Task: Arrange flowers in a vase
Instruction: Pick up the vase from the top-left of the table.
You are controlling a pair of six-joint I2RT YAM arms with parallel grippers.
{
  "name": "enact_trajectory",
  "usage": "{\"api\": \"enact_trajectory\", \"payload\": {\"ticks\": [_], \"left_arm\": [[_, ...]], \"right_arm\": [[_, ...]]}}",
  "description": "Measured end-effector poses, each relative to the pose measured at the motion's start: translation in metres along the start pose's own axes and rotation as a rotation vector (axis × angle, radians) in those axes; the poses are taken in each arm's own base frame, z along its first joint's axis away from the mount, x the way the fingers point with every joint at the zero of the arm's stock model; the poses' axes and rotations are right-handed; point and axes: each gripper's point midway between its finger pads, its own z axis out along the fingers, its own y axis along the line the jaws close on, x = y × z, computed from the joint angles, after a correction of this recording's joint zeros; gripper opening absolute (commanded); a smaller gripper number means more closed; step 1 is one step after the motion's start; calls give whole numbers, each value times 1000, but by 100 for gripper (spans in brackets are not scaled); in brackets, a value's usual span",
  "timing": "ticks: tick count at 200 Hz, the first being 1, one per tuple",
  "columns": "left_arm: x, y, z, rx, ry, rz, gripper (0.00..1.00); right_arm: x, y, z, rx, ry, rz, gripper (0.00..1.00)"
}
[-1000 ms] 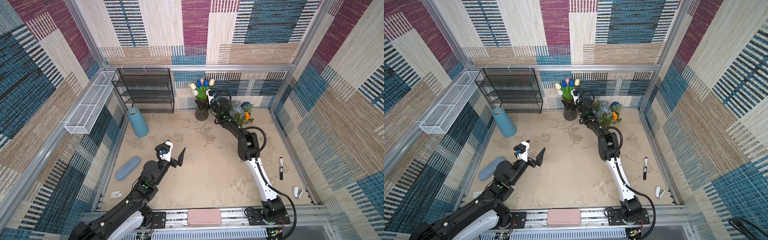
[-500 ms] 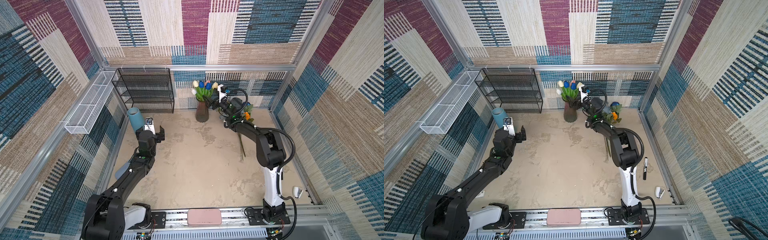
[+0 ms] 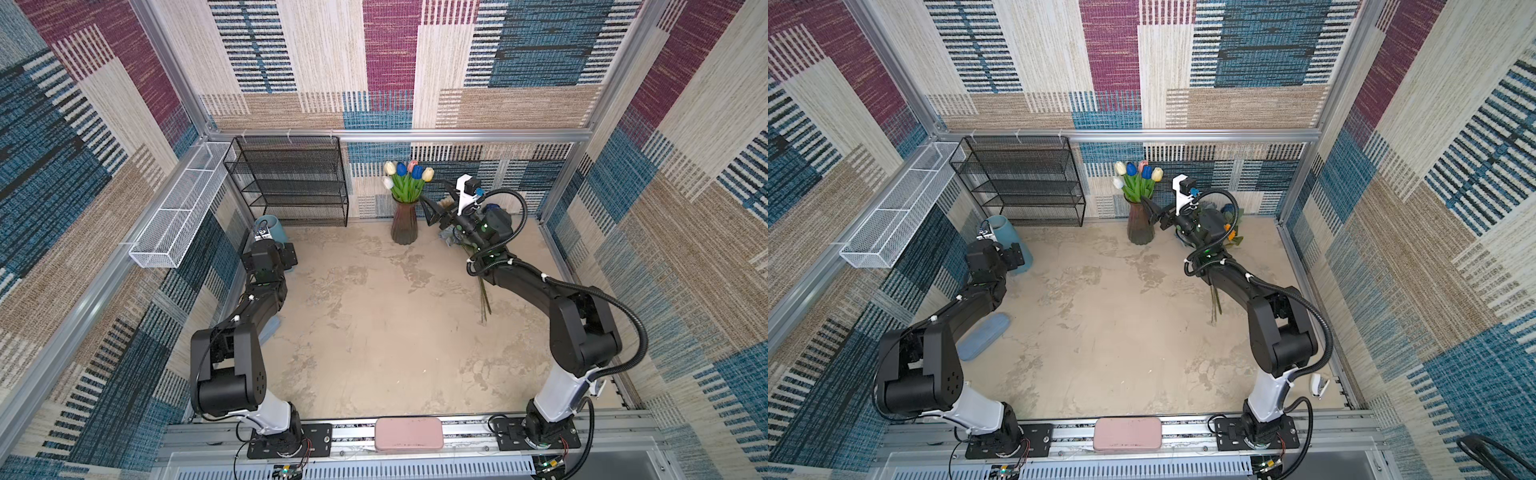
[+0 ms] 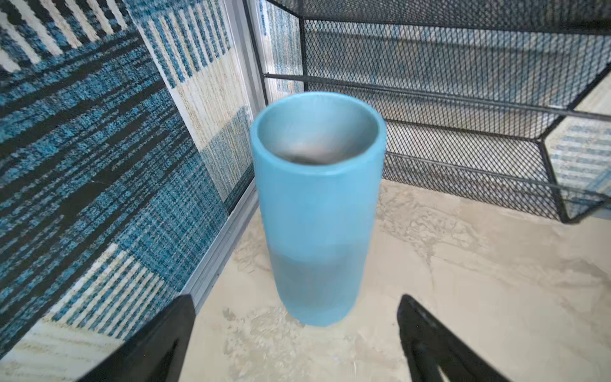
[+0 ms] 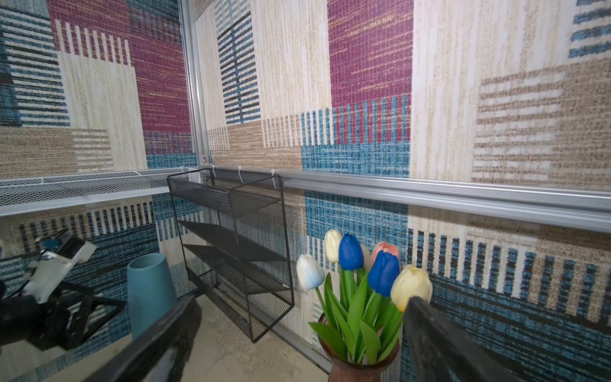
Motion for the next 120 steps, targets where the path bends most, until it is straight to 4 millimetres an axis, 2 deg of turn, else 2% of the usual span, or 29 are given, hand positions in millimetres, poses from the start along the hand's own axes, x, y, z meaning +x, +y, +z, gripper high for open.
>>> {"api": "enact_trajectory", "payload": {"ticks": [65,96,120], "left_arm": [[-13,-13,50,38,-27,25,98],[-9,-14,74,29,-31,41,98],[-9,-17,88,35,-46,56,92]], "right_arm": [[-42,45,-68,-46,-58,33,100],[-63,70,-101,-77,-98,40,100],[-75,78,-124,-76,-116,34,100]]}}
